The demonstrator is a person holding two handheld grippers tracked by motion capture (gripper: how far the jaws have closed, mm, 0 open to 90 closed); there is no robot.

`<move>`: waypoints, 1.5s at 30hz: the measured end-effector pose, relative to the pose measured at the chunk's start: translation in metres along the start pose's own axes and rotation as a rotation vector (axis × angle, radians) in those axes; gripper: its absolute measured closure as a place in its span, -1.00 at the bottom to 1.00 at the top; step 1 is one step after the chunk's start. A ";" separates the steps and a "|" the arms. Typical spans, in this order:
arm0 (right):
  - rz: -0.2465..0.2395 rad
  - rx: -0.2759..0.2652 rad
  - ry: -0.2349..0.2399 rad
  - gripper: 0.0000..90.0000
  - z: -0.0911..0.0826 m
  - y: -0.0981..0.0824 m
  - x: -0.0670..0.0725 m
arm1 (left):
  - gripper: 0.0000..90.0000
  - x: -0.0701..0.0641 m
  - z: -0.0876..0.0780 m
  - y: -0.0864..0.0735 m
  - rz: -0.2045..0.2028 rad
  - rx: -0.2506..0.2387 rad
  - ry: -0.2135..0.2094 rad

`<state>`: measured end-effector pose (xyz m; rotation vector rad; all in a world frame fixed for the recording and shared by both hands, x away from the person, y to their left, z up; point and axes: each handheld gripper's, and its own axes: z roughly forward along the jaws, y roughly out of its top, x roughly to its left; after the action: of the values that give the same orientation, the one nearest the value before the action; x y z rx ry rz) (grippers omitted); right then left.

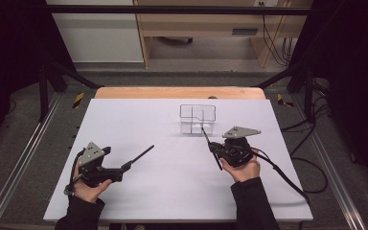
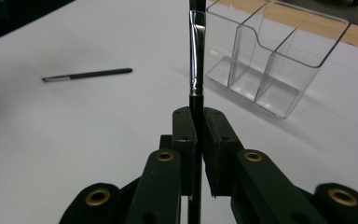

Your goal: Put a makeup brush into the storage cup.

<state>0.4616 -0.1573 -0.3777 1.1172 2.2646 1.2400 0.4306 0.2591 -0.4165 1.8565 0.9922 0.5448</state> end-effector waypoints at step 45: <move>0.167 -0.386 -0.088 0.88 -0.001 0.031 -0.019 | -0.90 0.000 0.001 0.000 -0.004 0.000 0.005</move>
<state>0.4880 -0.1630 -0.3532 1.1983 1.7933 1.5748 0.4312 0.2592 -0.4170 1.8537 0.9985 0.5477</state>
